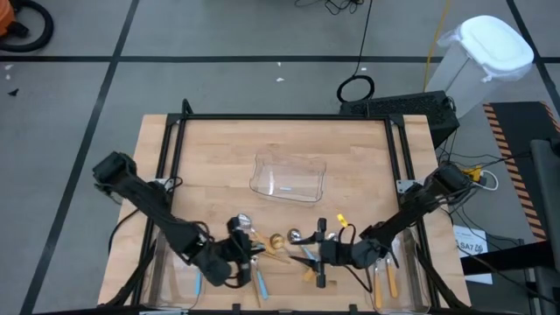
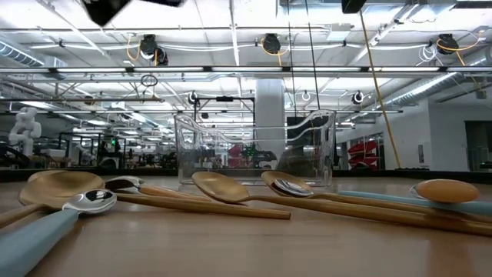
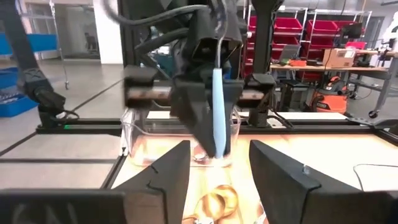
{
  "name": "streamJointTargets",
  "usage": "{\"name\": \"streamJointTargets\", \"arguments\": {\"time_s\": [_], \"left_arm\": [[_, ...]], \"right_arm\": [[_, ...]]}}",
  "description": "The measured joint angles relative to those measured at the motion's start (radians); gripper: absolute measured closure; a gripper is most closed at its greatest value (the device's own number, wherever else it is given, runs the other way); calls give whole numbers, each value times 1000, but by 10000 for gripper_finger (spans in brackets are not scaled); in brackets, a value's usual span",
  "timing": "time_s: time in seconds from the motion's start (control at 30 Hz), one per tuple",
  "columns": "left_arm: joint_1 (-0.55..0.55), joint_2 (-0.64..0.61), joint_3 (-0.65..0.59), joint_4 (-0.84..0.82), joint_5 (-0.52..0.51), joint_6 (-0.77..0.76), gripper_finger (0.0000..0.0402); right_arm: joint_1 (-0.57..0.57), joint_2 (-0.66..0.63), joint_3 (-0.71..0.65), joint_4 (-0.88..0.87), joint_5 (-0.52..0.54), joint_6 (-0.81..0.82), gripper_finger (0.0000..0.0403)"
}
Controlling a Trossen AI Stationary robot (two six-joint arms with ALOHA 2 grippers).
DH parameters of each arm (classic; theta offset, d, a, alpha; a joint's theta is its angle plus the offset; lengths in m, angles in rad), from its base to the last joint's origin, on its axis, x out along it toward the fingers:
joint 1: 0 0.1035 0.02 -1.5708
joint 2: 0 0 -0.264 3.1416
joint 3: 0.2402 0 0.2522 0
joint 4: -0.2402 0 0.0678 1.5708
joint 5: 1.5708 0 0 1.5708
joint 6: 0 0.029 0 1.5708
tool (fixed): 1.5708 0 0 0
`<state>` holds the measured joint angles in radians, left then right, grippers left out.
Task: Sort silverware by color (type)
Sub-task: Put the blue spoon into the bottom left transparent bin
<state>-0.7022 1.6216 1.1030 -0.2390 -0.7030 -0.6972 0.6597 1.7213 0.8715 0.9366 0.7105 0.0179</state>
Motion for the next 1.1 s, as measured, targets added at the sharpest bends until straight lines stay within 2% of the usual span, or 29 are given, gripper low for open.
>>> {"name": "streamJointTargets", "arguments": {"time_s": [0.27,0.67,0.83,1.1], "left_arm": [[-75,-140,0,-303,117,-277,368],[-223,-202,0,-524,390,-636,368],[-286,-205,0,-558,442,-741,368],[-410,-205,0,-641,453,-956,368]], "right_arm": [[24,-55,0,-87,0,19,242],[30,-58,0,-106,0,14,243],[29,-58,0,-108,0,6,243],[29,-58,0,-112,-1,4,243]]}}
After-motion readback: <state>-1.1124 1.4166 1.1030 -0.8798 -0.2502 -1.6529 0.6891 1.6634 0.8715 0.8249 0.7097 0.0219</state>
